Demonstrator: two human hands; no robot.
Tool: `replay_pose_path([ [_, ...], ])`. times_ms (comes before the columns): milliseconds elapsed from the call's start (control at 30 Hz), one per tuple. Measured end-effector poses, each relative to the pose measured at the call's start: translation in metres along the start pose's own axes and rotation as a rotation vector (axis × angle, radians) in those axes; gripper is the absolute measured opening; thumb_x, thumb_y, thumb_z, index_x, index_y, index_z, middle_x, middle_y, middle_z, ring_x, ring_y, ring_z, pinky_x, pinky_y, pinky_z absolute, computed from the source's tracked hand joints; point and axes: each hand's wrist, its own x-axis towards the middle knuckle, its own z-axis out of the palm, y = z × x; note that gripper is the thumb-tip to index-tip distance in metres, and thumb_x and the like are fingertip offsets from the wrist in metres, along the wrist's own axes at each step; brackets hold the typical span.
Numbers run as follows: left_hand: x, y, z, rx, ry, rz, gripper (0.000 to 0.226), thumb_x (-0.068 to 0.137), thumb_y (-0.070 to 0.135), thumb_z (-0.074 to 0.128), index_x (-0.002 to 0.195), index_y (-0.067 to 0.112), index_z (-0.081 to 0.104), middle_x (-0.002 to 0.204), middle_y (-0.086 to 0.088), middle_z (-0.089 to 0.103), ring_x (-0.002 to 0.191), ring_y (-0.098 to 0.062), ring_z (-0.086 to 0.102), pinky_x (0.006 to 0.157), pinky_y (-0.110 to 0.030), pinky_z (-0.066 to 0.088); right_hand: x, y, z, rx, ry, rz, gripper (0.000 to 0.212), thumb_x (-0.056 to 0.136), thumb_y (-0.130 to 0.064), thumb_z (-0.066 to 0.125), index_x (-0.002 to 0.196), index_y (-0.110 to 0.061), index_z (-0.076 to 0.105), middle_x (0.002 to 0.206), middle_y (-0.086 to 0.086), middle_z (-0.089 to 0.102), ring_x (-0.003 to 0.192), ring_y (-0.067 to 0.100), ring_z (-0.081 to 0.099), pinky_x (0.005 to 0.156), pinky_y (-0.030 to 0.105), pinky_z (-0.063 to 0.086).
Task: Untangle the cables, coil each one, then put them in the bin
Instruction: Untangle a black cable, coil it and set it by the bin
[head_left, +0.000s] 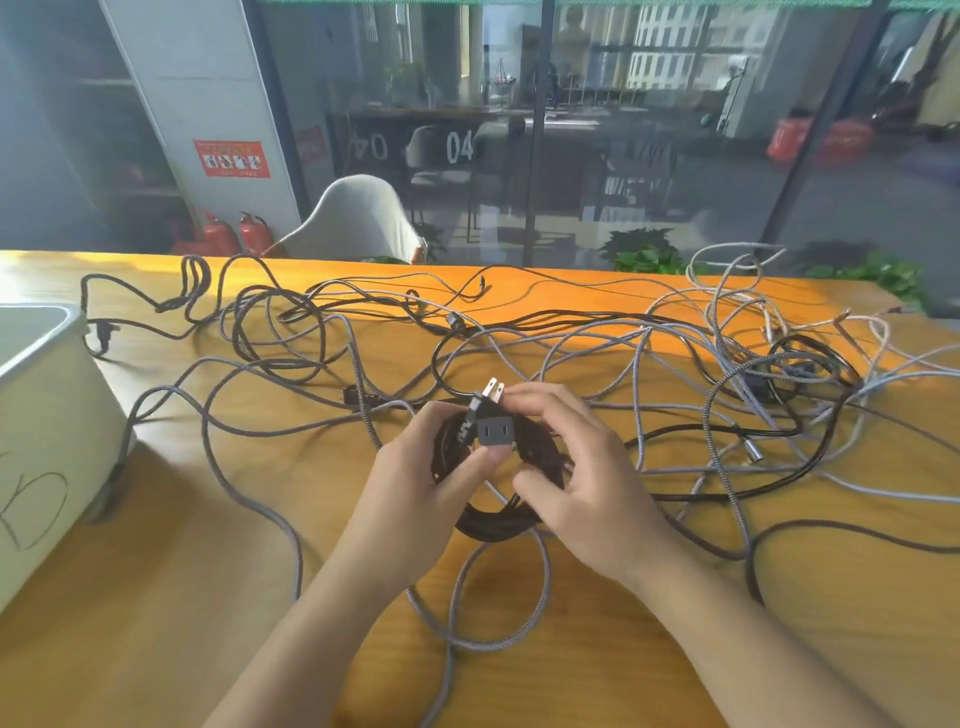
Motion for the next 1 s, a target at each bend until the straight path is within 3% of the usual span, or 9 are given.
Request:
replay_pose_path([
  [167,-0.001,0.003,0.001,-0.033,-0.004,-0.02,0.041,0.085,0.057,0.067,0.116,0.029,0.062,0.079,0.019,0.067,0.064,-0.004,0.056,0.062,-0.014,0.043,0.001,0.006,0.003,-0.3,0.243,-0.281,0.034,0.088,-0.018,0.083,0.121,-0.015,0.073,0.127,-0.008,0.069,0.121,0.01,0.063,0.101,0.036,0.053],
  [367,-0.001,0.002,0.002,-0.161,-0.007,-0.034,0.047,0.086,0.055,0.068,0.123,0.027,0.064,0.083,0.008,0.072,0.075,-0.013,0.067,0.071,-0.027,0.055,-0.002,0.005,0.004,-0.279,0.316,-0.293,0.026,0.093,-0.021,0.08,0.117,-0.013,0.075,0.119,-0.007,0.075,0.114,0.007,0.068,0.092,0.032,0.058],
  [533,-0.002,0.006,0.001,-0.173,-0.076,-0.019,0.032,0.1,0.037,0.059,0.132,0.031,0.059,0.078,-0.001,0.071,0.076,-0.014,0.069,0.072,-0.027,0.057,-0.002,-0.004,0.004,-0.026,0.332,-0.041,0.022,0.101,-0.034,0.068,0.116,-0.018,0.07,0.101,-0.012,0.075,0.098,0.006,0.07,0.08,0.024,0.056],
  [633,-0.002,0.005,0.003,-0.123,-0.093,-0.004,0.027,0.105,0.024,0.056,0.132,0.032,0.056,0.078,0.001,0.071,0.076,-0.014,0.069,0.07,-0.024,0.056,0.0,-0.011,0.005,0.328,0.349,0.174,0.017,0.102,-0.028,0.064,0.112,-0.016,0.069,0.099,-0.001,0.076,0.091,0.016,0.072,0.075,0.034,0.06],
  [733,-0.003,0.007,0.007,-0.075,-0.093,0.017,0.027,0.106,0.022,0.055,0.127,0.038,0.054,0.081,0.008,0.072,0.077,-0.01,0.071,0.068,-0.017,0.053,0.005,-0.019,0.0,0.663,0.428,0.385,0.019,0.104,-0.022,0.062,0.111,-0.005,0.069,0.104,0.017,0.074,0.079,0.021,0.068,0.06,0.027,0.057],
  [800,-0.005,0.008,0.01,-0.062,-0.092,0.031,0.023,0.107,0.019,0.054,0.126,0.03,0.057,0.082,0.015,0.072,0.078,-0.008,0.071,0.067,-0.014,0.051,0.008,-0.023,-0.003,0.813,0.454,0.503,0.022,0.104,-0.023,0.061,0.109,-0.003,0.07,0.1,0.017,0.076,0.069,0.019,0.063,0.054,0.024,0.054],
  [900,-0.007,0.009,0.012,-0.051,-0.089,0.041,0.023,0.106,0.018,0.054,0.128,0.021,0.059,0.08,0.021,0.07,0.077,-0.007,0.072,0.066,-0.013,0.051,0.01,-0.02,-0.007,0.943,0.454,0.61,0.025,0.104,-0.026,0.06,0.104,-0.005,0.073,0.091,0.011,0.079,0.066,0.017,0.066,0.052,0.024,0.054],
  [1000,-0.009,0.012,0.013,-0.067,-0.074,0.064,0.024,0.106,0.018,0.053,0.129,0.019,0.059,0.076,0.017,0.069,0.074,-0.008,0.071,0.065,-0.014,0.05,0.009,-0.017,-0.01,0.981,0.397,0.649,0.031,0.102,-0.029,0.063,0.111,-0.001,0.073,0.094,0.013,0.078,0.07,0.018,0.068,0.052,0.025,0.055],
])
